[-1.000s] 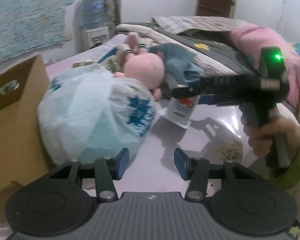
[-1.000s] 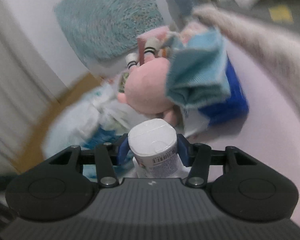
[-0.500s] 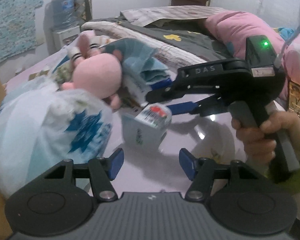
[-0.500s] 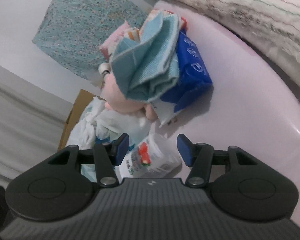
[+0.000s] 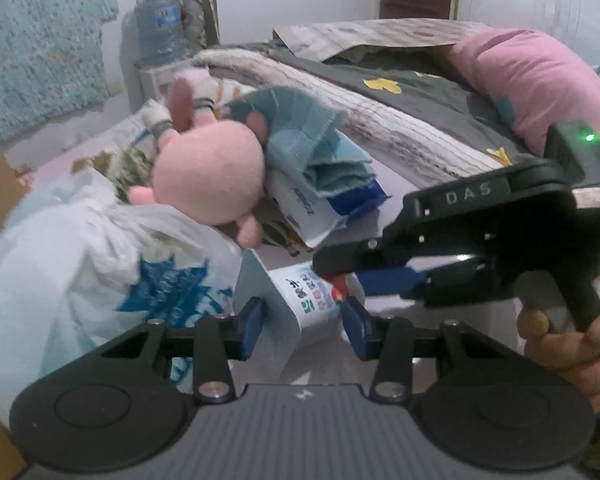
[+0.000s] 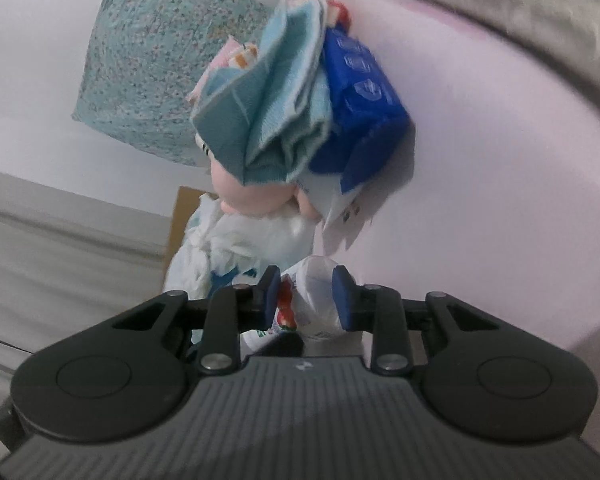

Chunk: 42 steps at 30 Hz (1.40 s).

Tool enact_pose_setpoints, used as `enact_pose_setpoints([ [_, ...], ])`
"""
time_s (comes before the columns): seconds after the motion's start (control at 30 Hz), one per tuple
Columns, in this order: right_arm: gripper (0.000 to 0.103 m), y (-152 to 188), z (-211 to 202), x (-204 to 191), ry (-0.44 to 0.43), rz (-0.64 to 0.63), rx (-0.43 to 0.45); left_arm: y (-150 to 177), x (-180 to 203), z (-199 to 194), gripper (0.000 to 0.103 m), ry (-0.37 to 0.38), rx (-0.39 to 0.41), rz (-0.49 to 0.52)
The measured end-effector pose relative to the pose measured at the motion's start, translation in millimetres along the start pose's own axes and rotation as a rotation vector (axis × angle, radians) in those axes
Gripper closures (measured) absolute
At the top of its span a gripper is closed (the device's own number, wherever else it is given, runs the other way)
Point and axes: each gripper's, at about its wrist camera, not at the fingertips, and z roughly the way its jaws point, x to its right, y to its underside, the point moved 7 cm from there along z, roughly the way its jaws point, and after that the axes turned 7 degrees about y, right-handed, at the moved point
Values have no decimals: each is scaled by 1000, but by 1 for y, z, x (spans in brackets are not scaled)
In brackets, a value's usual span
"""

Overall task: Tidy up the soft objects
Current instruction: 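Grasp the white yogurt cup with the left gripper and lift it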

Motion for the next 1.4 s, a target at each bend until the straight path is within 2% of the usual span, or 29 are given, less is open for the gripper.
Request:
enact_pose_setpoints([
  [0.13, 75, 0, 4, 2, -22, 20, -22, -1, 9, -5, 58, -26, 12, 63],
  [0.33, 72, -6, 0, 5, -23, 50, -14, -11, 51, -11, 58, -50, 86, 284],
  [0.43, 72, -13, -9, 8, -2, 38, 19, -15, 59, -3, 57, -38, 90, 315],
  [0.57, 71, -23, -25, 10, 22, 22, 69, -22, 62, 1, 56, 18, 100, 303],
  [0.63, 71, -27, -31, 12, 6, 31, 83, -23, 62, -2, 51, 40, 114, 306],
  [0.7, 71, -31, -36, 14, 6, 28, 97, -23, 62, -5, 40, 49, 125, 314],
  [0.73, 70, -33, -39, 15, 6, 26, 103, -22, 63, -5, 39, 55, 127, 319],
  [0.87, 70, -36, -42, 18, -1, 28, 109, -18, 67, 7, 41, 69, 62, 337],
  [1.03, 67, -31, -44, 14, 12, -8, 100, -11, 46, -6, 41, 78, 49, 242],
  [1.13, 57, -26, -40, 6, 8, -32, 77, -7, 28, -19, 35, 33, 57, 190],
  [1.2, 57, -22, -36, -3, 7, -59, 62, -1, 17, -21, 33, 24, 46, 148],
  [1.3, 57, -16, -26, -10, 37, -71, 50, 5, 9, -4, 37, 38, -12, 98],
  [1.37, 67, -13, -19, -9, 50, -56, 38, 4, 12, 6, 41, 60, -15, 87],
  [1.4, 69, -11, -18, -9, 55, -48, 43, 3, 15, 9, 47, 70, -19, 87],
])
